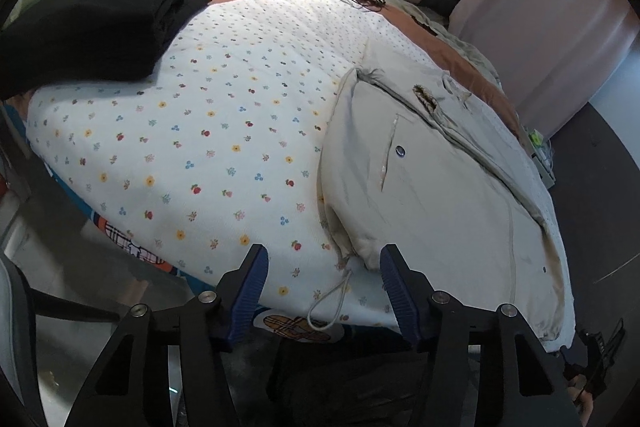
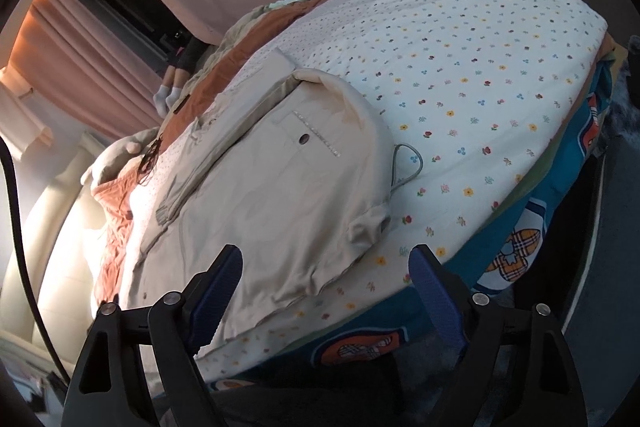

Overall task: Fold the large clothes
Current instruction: 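Lower both grippers to the shirt's drawstring hem and close on it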

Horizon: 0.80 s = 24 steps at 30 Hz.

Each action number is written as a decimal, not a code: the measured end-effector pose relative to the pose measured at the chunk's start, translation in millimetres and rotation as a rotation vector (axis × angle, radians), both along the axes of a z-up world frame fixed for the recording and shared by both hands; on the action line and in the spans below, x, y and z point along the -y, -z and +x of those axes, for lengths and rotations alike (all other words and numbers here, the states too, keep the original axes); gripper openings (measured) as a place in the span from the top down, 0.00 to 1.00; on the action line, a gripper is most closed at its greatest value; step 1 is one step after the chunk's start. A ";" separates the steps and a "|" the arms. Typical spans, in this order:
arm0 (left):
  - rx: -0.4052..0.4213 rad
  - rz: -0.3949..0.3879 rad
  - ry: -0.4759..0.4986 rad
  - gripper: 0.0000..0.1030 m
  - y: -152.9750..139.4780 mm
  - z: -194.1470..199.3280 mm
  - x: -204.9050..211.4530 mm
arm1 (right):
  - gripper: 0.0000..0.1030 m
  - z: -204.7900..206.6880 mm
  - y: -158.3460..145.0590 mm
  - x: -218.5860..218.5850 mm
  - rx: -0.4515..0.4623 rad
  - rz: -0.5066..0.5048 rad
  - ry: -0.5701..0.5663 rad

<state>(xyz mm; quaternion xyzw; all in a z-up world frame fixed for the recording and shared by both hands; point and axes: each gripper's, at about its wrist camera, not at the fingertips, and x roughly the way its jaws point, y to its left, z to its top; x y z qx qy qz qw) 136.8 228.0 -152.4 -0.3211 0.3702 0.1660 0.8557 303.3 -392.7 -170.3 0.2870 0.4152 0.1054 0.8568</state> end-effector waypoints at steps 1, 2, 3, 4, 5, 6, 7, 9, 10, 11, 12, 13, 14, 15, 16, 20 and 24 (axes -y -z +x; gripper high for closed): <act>0.001 -0.002 0.001 0.42 1.2 5.4 -2.5 | 0.19 6.1 3.3 0.0 -0.002 0.002 -0.001; 0.002 -0.005 0.004 0.42 3.1 12.6 -5.2 | 0.19 11.9 6.4 0.1 -0.004 0.005 -0.001; 0.001 -0.009 0.009 0.42 5.1 19.7 -7.2 | 0.19 17.5 9.1 1.0 -0.007 0.008 0.000; -0.003 -0.014 0.014 0.42 7.7 27.1 -9.5 | 0.20 22.7 11.6 0.8 -0.010 0.010 0.003; -0.012 -0.018 0.020 0.42 10.8 35.2 -11.4 | 0.20 28.7 14.8 1.0 -0.011 0.013 0.004; -0.027 -0.018 0.027 0.42 13.7 43.6 -12.4 | 0.21 34.3 17.8 1.4 -0.011 0.016 0.006; -0.041 -0.014 0.032 0.42 16.5 51.4 -13.0 | 0.22 38.4 20.1 2.2 -0.014 0.016 0.007; -0.057 -0.010 0.039 0.42 20.8 63.6 -15.0 | 0.25 49.1 25.7 4.6 -0.025 0.018 0.014; -0.063 -0.013 0.042 0.42 23.5 70.3 -16.7 | 0.26 53.5 28.5 6.3 -0.032 0.022 0.018; -0.069 -0.017 0.043 0.42 26.2 75.6 -19.0 | 0.26 59.5 31.7 7.5 -0.042 0.028 0.021; -0.077 -0.019 0.043 0.43 28.9 80.3 -20.9 | 0.28 64.1 33.7 8.9 -0.047 0.030 0.020; -0.088 -0.022 0.043 0.48 31.9 85.4 -23.1 | 0.30 68.4 35.7 9.4 -0.053 0.028 0.019; -0.097 -0.029 0.044 0.54 34.9 90.5 -24.9 | 0.31 72.7 37.7 9.5 -0.058 0.025 0.019; -0.103 -0.035 0.046 0.55 37.6 95.5 -27.2 | 0.31 77.0 39.5 9.8 -0.063 0.025 0.018; -0.103 -0.032 0.044 0.56 38.2 99.4 -28.6 | 0.31 80.7 40.9 9.6 -0.066 0.026 0.018; -0.105 -0.028 0.046 0.56 38.7 111.6 -35.0 | 0.32 95.8 42.1 8.5 -0.063 0.027 0.015; -0.100 -0.052 0.060 0.57 42.3 115.5 -37.7 | 0.34 107.5 44.5 8.5 -0.064 0.055 0.008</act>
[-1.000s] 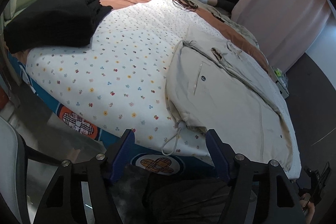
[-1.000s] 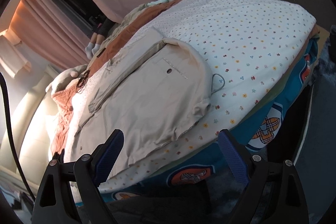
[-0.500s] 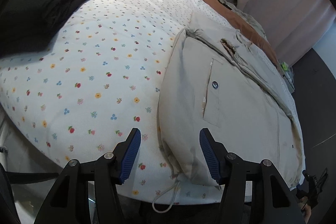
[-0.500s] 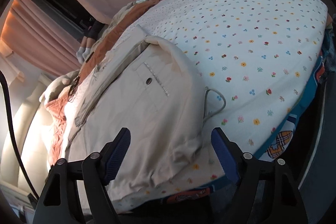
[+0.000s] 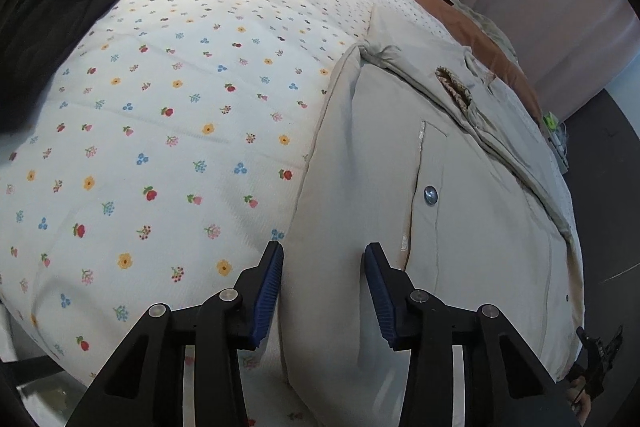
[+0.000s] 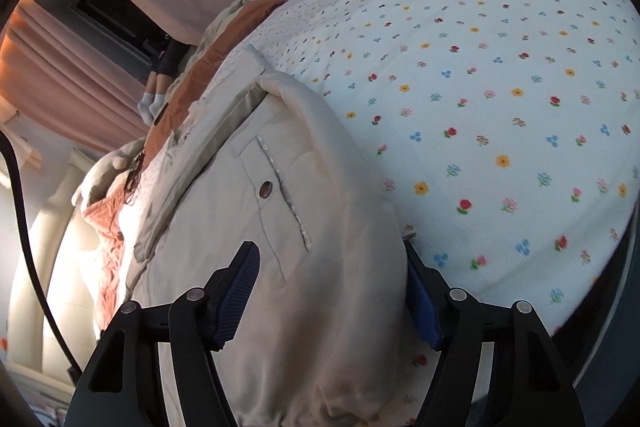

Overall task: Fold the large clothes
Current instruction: 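Lower both grippers to the shirt's drawstring hem and close on it, then lift the hem with both grippers and fold it over toward the collar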

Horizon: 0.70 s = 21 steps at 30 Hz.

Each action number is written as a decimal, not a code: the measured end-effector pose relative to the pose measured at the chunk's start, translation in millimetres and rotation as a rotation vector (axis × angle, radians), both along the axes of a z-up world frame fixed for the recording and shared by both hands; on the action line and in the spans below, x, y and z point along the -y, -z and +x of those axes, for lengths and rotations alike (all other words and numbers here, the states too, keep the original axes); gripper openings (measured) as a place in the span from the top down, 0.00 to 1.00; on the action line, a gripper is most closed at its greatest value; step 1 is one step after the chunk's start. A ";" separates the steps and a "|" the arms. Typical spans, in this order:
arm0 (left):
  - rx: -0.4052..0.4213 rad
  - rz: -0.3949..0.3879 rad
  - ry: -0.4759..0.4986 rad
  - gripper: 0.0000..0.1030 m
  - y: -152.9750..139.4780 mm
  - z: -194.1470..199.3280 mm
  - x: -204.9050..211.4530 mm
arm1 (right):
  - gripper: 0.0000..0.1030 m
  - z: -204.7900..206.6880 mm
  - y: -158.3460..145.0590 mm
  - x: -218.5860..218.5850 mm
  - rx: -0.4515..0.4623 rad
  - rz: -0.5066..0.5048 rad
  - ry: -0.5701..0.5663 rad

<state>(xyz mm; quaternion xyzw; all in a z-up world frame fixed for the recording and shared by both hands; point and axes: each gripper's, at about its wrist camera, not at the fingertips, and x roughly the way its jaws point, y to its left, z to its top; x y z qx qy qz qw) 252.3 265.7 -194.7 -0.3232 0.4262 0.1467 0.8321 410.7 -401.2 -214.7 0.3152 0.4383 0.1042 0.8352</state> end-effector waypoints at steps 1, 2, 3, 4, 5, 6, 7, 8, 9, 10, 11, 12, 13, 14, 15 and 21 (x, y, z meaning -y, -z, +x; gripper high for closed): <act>0.004 -0.006 0.006 0.58 0.2 0.1 0.2 | 0.35 1.6 1.2 -1.1 -0.002 0.005 -0.002; 0.006 -0.017 0.013 0.59 1.1 -1.8 0.8 | 0.35 2.0 2.4 -2.2 -0.006 0.008 -0.007; 0.010 -0.035 0.018 0.59 1.9 -4.9 1.5 | 0.36 1.7 2.4 -2.1 -0.006 0.009 -0.011; 0.016 -0.056 0.028 0.60 2.9 -9.6 3.2 | 0.38 0.2 2.9 -2.7 -0.006 0.022 -0.023; 0.019 -0.067 0.040 0.60 3.2 -13.5 5.7 | 0.39 -1.4 4.1 -3.6 -0.009 0.036 -0.037; 0.023 -0.077 0.047 0.60 3.5 -17.4 8.3 | 0.41 -3.6 5.2 -5.2 -0.013 0.043 -0.051; 0.025 -0.086 0.052 0.62 4.1 -20.1 10.9 | 0.43 -7.0 6.0 -6.5 -0.014 0.046 -0.066; 0.025 -0.088 0.059 0.68 4.6 -22.3 14.4 | 0.44 -9.1 6.5 -7.2 -0.015 0.045 -0.073; 0.020 -0.082 0.065 0.74 4.8 -24.0 17.4 | 0.50 -11.7 6.9 -7.5 -0.016 0.046 -0.077; 0.015 -0.081 0.068 0.90 5.2 -26.8 19.1 | 0.63 -14.2 7.2 -7.4 -0.021 0.047 -0.079; 0.025 -0.102 0.067 0.94 5.3 -28.9 18.9 | 0.74 -15.6 8.3 -7.4 -0.034 0.052 -0.082; 0.042 -0.113 0.050 0.95 3.0 -33.0 17.3 | 0.80 -16.2 9.8 -7.3 -0.040 0.064 -0.088; 0.061 -0.121 0.036 0.96 -0.5 -36.7 16.1 | 0.83 -17.7 9.5 -6.3 -0.038 0.083 -0.083; 0.083 -0.123 0.028 0.96 -7.3 -40.7 15.8 | 0.85 -20.4 5.9 -4.4 -0.026 0.079 -0.069; 0.102 -0.116 0.026 0.96 -15.3 -44.0 16.5 | 0.87 -22.3 2.1 -3.3 -0.014 0.076 -0.062; 0.207 -0.097 0.018 0.97 -68.1 -64.9 18.6 | 0.93 -44.5 -56.2 8.1 0.134 0.122 -0.061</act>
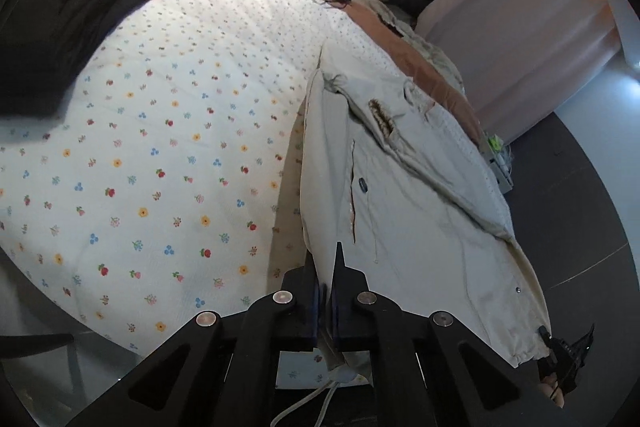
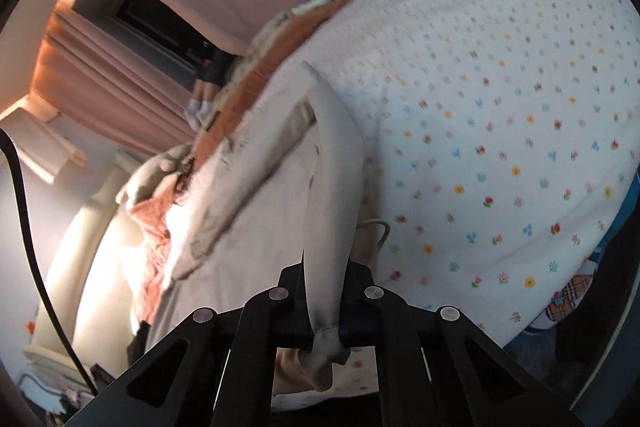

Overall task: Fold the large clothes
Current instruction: 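Lift the hem with both grippers and fold it over toward the collar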

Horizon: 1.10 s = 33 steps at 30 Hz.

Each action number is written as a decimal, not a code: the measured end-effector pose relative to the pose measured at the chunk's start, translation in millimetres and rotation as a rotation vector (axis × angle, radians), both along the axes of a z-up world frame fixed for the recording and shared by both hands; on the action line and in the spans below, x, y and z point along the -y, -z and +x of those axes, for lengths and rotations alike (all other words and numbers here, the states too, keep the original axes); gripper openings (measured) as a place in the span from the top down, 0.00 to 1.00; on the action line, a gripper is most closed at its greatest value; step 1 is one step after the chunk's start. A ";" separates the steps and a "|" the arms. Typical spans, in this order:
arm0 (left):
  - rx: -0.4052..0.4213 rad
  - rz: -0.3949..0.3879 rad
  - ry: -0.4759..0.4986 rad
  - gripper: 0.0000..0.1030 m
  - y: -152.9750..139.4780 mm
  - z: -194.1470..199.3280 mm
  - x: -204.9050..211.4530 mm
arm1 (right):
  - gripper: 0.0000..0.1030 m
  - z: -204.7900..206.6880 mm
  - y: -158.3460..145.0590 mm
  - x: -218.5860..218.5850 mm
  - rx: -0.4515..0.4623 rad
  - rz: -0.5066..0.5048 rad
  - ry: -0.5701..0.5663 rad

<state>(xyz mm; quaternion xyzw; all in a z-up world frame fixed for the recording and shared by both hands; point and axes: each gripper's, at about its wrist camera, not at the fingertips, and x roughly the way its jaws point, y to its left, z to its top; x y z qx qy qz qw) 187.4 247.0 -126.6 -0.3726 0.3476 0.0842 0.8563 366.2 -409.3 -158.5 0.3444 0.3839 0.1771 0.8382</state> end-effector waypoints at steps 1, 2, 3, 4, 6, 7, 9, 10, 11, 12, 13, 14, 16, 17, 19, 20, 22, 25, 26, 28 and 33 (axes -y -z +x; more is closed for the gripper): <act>0.016 -0.008 -0.005 0.97 -7.6 -5.3 -0.7 | 0.93 -1.9 -6.2 0.3 0.014 0.006 -0.001; 0.029 -0.013 -0.007 0.97 -14.5 -8.8 -1.7 | 0.93 -7.2 -14.9 0.5 0.034 0.013 -0.002; 0.045 -0.020 -0.009 0.97 -22.7 -15.4 -2.4 | 0.93 -11.3 -21.3 0.3 0.046 0.017 -0.004; 0.060 -0.030 -0.009 0.97 -29.6 -20.3 -2.5 | 0.93 -15.9 -28.3 0.7 0.059 0.023 -0.007; 0.095 -0.037 -0.009 0.97 -45.4 -32.1 -1.3 | 0.93 -24.9 -42.3 2.0 0.087 0.034 -0.015; 0.113 -0.039 -0.010 0.97 -53.5 -37.4 0.2 | 0.93 -29.4 -50.5 3.8 0.103 0.040 -0.018; 0.147 -0.045 -0.014 0.97 -68.4 -49.1 2.2 | 0.93 -38.9 -64.9 5.0 0.135 0.057 -0.026; 0.167 -0.046 -0.015 0.97 -78.4 -56.1 3.0 | 0.93 -45.4 -74.7 6.9 0.155 0.070 -0.030; 0.182 -0.048 -0.017 0.97 -86.0 -62.1 4.7 | 0.93 -50.2 -80.8 9.3 0.168 0.083 -0.033; 0.202 -0.050 -0.018 0.97 -96.0 -68.7 5.9 | 0.93 -55.0 -87.1 10.6 0.182 0.096 -0.036; 0.219 -0.050 -0.019 0.97 -105.4 -74.3 7.4 | 0.93 -59.9 -95.2 11.8 0.199 0.105 -0.039; 0.237 -0.048 -0.022 0.97 -114.8 -81.1 8.6 | 0.93 -66.6 -106.5 13.1 0.222 0.114 -0.042; 0.275 -0.048 -0.026 0.97 -132.0 -94.5 11.9 | 0.93 -77.2 -120.1 14.4 0.256 0.126 -0.048; 0.293 -0.049 -0.027 0.97 -139.3 -101.3 12.3 | 0.93 -84.3 -130.9 15.6 0.280 0.136 -0.052; 0.329 -0.047 -0.034 0.97 -154.4 -115.4 14.5 | 0.93 -93.8 -144.4 16.1 0.313 0.149 -0.058; 0.344 -0.047 -0.038 0.97 -161.0 -122.2 15.6 | 0.93 -101.2 -153.8 17.7 0.337 0.160 -0.061; 0.375 -0.044 -0.044 0.97 -174.6 -136.2 17.6 | 0.93 -110.3 -164.9 19.8 0.364 0.175 -0.066; 0.413 -0.032 -0.047 0.97 -189.9 -151.9 20.1 | 0.93 -125.3 -181.5 23.3 0.409 0.189 -0.072; 0.424 -0.028 -0.047 0.97 -193.9 -155.3 21.0 | 0.93 -130.4 -187.2 24.4 0.425 0.196 -0.074; 0.436 -0.023 -0.047 0.97 -199.0 -158.9 21.6 | 0.93 -135.2 -192.3 25.2 0.440 0.203 -0.077; 0.419 -0.018 -0.053 0.97 -196.1 -146.0 18.2 | 0.93 -125.4 -191.2 20.2 0.438 0.202 -0.080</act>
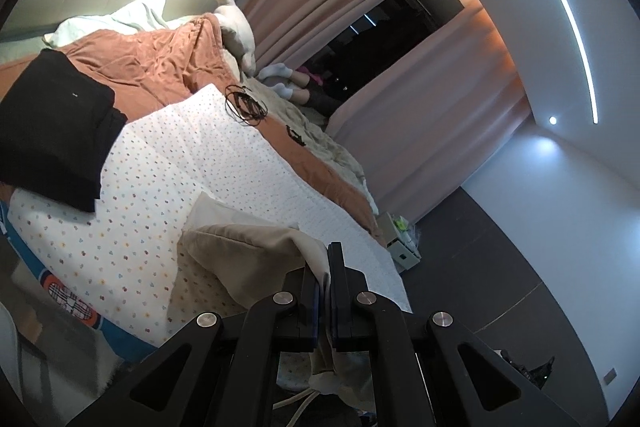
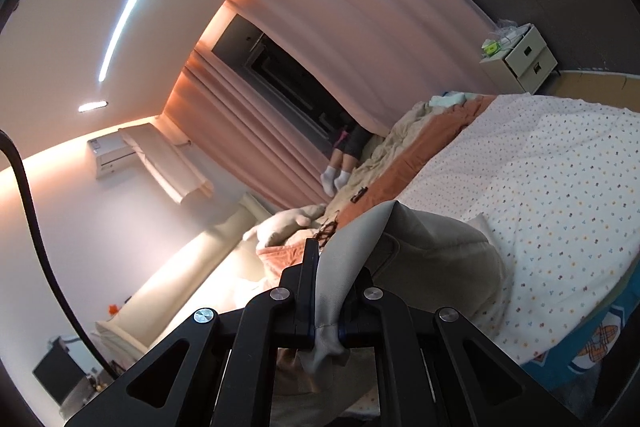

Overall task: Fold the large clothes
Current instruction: 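Lift the hem with both grippers and fold it over toward the collar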

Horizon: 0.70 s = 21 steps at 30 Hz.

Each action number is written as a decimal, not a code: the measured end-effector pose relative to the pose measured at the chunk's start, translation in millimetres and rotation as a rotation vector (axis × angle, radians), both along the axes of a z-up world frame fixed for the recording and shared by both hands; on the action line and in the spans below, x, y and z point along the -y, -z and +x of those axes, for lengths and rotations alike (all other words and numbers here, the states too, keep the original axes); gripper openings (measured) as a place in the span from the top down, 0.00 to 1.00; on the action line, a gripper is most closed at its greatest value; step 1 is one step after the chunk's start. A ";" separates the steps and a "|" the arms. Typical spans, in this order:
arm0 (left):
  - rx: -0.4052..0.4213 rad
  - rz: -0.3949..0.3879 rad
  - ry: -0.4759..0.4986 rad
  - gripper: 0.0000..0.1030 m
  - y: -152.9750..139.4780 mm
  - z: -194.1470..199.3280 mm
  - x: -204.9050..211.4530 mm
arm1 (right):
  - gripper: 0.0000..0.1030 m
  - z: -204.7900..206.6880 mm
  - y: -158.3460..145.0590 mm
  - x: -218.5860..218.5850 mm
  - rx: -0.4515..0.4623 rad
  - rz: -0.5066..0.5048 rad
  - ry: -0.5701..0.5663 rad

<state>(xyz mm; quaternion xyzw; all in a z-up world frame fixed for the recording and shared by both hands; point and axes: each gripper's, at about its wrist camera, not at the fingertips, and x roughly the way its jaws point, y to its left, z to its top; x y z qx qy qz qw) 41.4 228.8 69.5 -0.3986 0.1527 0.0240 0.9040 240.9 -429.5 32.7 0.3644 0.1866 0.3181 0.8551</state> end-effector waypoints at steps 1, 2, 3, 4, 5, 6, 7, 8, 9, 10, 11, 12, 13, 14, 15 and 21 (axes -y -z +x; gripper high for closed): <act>-0.009 0.002 -0.004 0.97 0.4 5.5 -2.2 | 0.93 3.1 1.0 -1.7 -0.007 0.001 0.000; -0.016 0.003 -0.005 0.97 0.8 10.3 -4.2 | 0.93 8.3 2.6 -2.8 -0.015 0.001 0.001; -0.020 0.003 -0.007 0.97 0.9 17.1 -6.7 | 0.93 12.8 3.8 -3.5 -0.023 0.000 0.003; -0.025 0.003 -0.008 0.97 1.3 23.6 -9.5 | 0.93 18.3 4.4 -4.6 -0.030 -0.002 0.007; -0.028 0.003 -0.009 0.97 1.4 29.2 -12.0 | 0.93 27.9 5.9 -7.1 -0.040 -0.004 0.012; -0.031 0.004 -0.010 0.97 1.1 36.6 -14.5 | 0.93 32.7 6.7 -7.5 -0.045 -0.003 0.014; -0.034 0.005 -0.011 0.97 1.0 45.0 -17.4 | 0.93 40.3 7.6 -8.9 -0.052 -0.003 0.017; -0.037 0.005 -0.011 0.97 1.4 53.0 -20.3 | 0.93 51.3 8.7 -11.4 -0.060 -0.003 0.020; -0.041 0.007 -0.011 0.97 1.3 62.4 -23.2 | 0.93 56.4 7.9 -11.9 -0.064 -0.004 0.022; -0.045 0.010 -0.012 0.97 1.8 70.6 -25.8 | 0.93 65.2 8.3 -14.1 -0.070 -0.006 0.025; -0.051 0.012 -0.013 0.97 1.9 80.4 -28.9 | 0.93 77.7 9.1 -17.7 -0.077 -0.012 0.029; -0.056 0.014 -0.014 0.97 2.7 89.0 -32.1 | 0.93 83.5 9.6 -19.6 -0.081 -0.016 0.031; -0.062 0.016 -0.016 0.97 3.3 99.4 -35.8 | 0.93 93.0 10.2 -22.5 -0.087 -0.022 0.033; -0.068 0.018 -0.019 0.97 4.2 108.2 -39.0 | 0.93 104.2 10.7 -26.5 -0.095 -0.028 0.036; -0.074 0.018 -0.023 0.97 5.7 117.1 -42.3 | 0.93 112.2 10.6 -30.7 -0.102 -0.034 0.039; -0.130 0.018 -0.037 0.97 28.0 174.3 -64.9 | 0.93 167.6 22.8 -51.8 -0.147 -0.086 0.060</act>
